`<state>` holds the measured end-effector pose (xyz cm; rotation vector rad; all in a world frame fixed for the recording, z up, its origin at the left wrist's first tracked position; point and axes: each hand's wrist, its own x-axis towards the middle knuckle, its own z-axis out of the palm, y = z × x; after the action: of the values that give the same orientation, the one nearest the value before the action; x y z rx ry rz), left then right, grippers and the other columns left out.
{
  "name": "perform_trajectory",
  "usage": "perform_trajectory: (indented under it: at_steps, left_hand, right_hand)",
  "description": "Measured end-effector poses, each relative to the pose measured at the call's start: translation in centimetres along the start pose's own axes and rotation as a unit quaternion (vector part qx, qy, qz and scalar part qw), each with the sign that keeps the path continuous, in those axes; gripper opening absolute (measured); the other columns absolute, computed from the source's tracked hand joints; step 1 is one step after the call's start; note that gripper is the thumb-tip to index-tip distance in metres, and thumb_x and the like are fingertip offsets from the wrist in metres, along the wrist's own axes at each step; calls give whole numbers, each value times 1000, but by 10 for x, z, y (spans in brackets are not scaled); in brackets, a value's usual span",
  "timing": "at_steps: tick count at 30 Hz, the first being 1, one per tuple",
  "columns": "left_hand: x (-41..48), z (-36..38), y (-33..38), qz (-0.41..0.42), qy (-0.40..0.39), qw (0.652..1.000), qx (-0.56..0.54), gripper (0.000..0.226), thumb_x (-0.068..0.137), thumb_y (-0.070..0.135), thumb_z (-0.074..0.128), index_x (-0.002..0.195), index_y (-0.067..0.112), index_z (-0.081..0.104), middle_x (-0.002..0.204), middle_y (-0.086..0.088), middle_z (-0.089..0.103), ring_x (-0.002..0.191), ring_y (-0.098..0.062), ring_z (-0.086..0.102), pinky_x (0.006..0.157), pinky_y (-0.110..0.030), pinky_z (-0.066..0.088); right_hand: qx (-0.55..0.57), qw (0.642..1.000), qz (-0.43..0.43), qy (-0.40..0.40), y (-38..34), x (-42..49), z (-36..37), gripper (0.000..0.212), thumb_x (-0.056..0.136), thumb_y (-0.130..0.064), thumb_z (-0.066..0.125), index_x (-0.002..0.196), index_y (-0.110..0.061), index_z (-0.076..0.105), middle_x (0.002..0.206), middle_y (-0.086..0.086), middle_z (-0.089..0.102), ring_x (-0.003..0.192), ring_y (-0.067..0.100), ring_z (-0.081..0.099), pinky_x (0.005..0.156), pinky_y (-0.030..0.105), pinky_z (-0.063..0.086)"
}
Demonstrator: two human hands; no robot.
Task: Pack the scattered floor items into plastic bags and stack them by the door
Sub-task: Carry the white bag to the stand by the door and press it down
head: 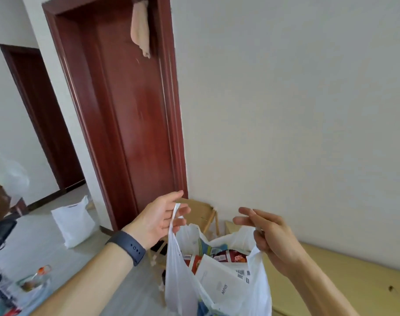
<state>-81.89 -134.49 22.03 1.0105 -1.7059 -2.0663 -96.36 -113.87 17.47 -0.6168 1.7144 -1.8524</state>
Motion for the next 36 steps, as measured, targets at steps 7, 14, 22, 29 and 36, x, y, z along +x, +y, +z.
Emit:
perform_trajectory:
  at_steps: [7, 14, 22, 29, 36]
  left_hand:
    - [102, -89, 65, 14, -27, 999, 27, 45, 88, 43, 64, 109, 3, 70, 86, -2, 74, 65, -16, 63, 69, -29, 47]
    - [209, -149, 114, 7, -72, 996, 53, 45, 88, 43, 64, 107, 3, 71, 88, -3, 74, 67, -16, 64, 70, -29, 49]
    - [315, -194, 133, -3, -81, 995, 63, 43, 88, 44, 63, 105, 5, 72, 87, -2, 73, 68, -16, 64, 72, -30, 50]
    - [398, -206, 125, -35, -103, 991, 79, 43, 89, 43, 61, 109, 6, 71, 89, 0, 73, 67, -13, 66, 74, -29, 50]
    - [477, -215, 106, -30, -131, 989, 57, 31, 91, 26, 64, 115, 7, 70, 88, 1, 71, 64, -12, 66, 69, -28, 50]
  right_hand:
    - [31, 998, -25, 56, -7, 113, 94, 24, 101, -15, 49, 117, -8, 65, 99, 3, 76, 43, 10, 23, 41, 18, 24]
    - [35, 993, -15, 116, -11, 208, 160, 24, 101, -14, 48, 117, -5, 65, 98, 4, 76, 44, 10, 24, 42, 20, 23]
    - [16, 994, -5, 106, -1, 300, 209, 24, 101, -14, 48, 115, -7, 65, 98, 4, 76, 46, 11, 26, 43, 20, 25]
    - [21, 990, 45, 128, 35, 374, 215, 22, 101, -14, 48, 111, -7, 66, 97, 1, 77, 43, 10, 29, 42, 19, 26]
    - [8, 969, 78, 233, 82, 421, 203, 24, 102, -18, 49, 115, -9, 67, 91, -1, 76, 45, 13, 31, 45, 21, 28]
